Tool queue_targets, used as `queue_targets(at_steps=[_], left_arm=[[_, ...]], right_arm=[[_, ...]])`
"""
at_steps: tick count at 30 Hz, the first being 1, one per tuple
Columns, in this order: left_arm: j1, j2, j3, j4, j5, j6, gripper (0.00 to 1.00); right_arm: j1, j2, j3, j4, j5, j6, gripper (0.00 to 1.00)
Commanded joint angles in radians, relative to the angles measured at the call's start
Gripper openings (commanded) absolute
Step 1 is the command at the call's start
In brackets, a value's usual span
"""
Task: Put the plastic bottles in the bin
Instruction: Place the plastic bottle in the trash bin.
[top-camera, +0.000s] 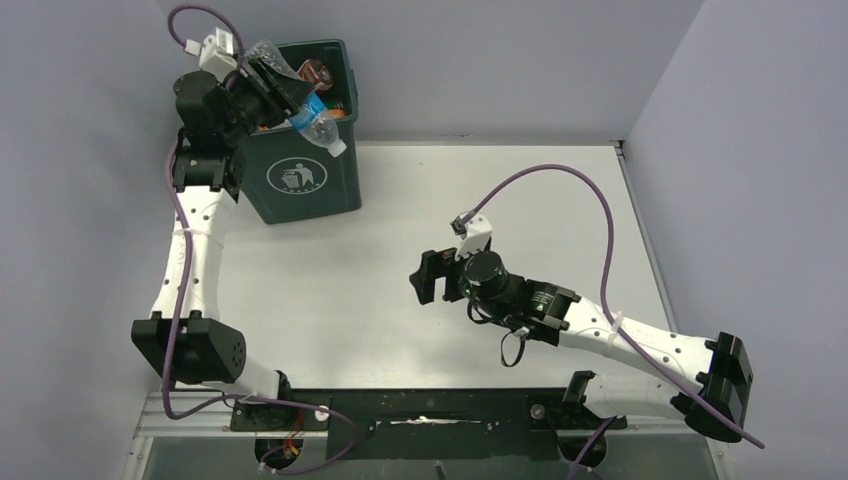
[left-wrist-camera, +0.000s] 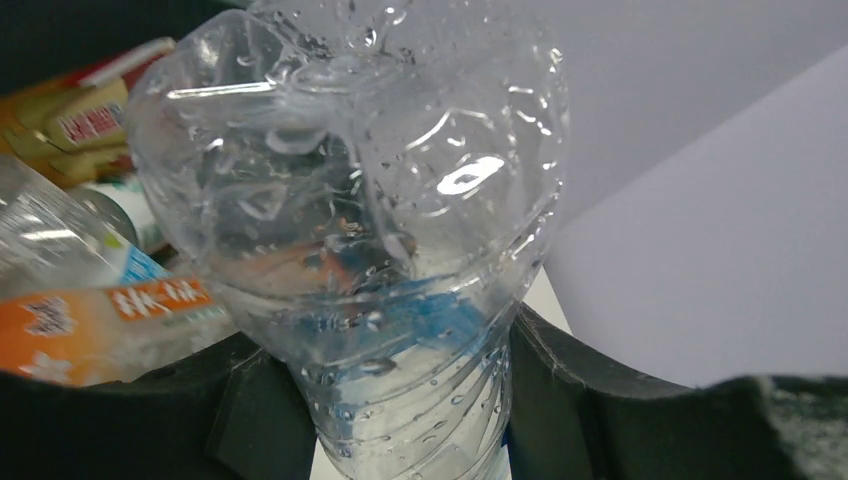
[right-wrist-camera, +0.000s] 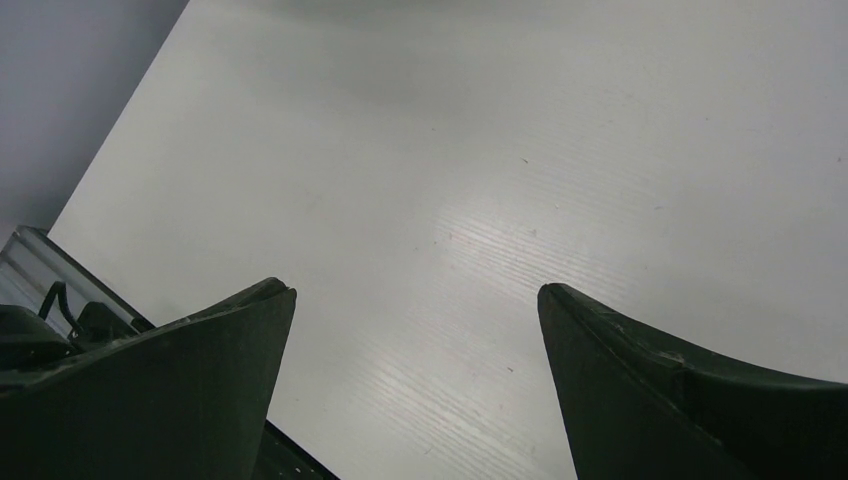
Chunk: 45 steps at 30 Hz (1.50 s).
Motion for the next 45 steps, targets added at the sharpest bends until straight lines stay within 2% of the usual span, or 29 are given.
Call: queue_targets(at_steps=[1, 7, 11, 17, 21, 27, 31, 35, 39, 43, 45], left_arm=[[0.079, 0.063, 0.139, 0.143, 0.038, -0.036, 0.43], [0.177, 0.171, 0.229, 0.337, 0.012, -0.088, 0.43], [0.204, 0.255, 0.282, 0.453, -0.025, -0.092, 0.43], [0.206, 0.346, 0.319, 0.558, -0.114, 0.001, 0.43], [0.204, 0.385, 0.335, 0.573, -0.185, 0.084, 0.43], [0.188, 0.380, 0.252, 0.637, -0.371, 0.232, 0.43], [0.188, 0.426, 0.268, 0.622, -0.394, 0.274, 0.43], [0.188, 0.489, 0.351, 0.461, -0.401, 0.270, 0.50], [0.179, 0.469, 0.266, 0.452, -0.412, 0.258, 0.58], [0.177, 0.466, 0.276, 0.400, -0.410, 0.256, 0.80], [0.176, 0.461, 0.299, 0.359, -0.401, 0.259, 0.82]], right_arm=[[0.006, -0.045, -0.020, 0.009, 0.041, 0.026, 0.98], [0.006, -0.079, -0.051, -0.011, 0.056, 0.053, 0.98], [0.006, -0.094, -0.069, -0.033, 0.069, 0.084, 0.98], [0.007, -0.115, -0.091, -0.061, 0.079, 0.114, 0.98], [0.006, -0.120, -0.083, -0.093, 0.085, 0.121, 0.98], [0.006, -0.135, -0.078, -0.136, 0.100, 0.132, 0.98], [0.004, -0.136, -0.069, -0.158, 0.106, 0.135, 0.98], [0.002, -0.143, -0.070, -0.161, 0.117, 0.135, 0.98], [0.001, -0.164, -0.082, -0.157, 0.120, 0.139, 0.98], [-0.002, -0.196, -0.102, -0.165, 0.117, 0.145, 0.98], [-0.001, -0.221, -0.116, -0.169, 0.126, 0.147, 0.98]])
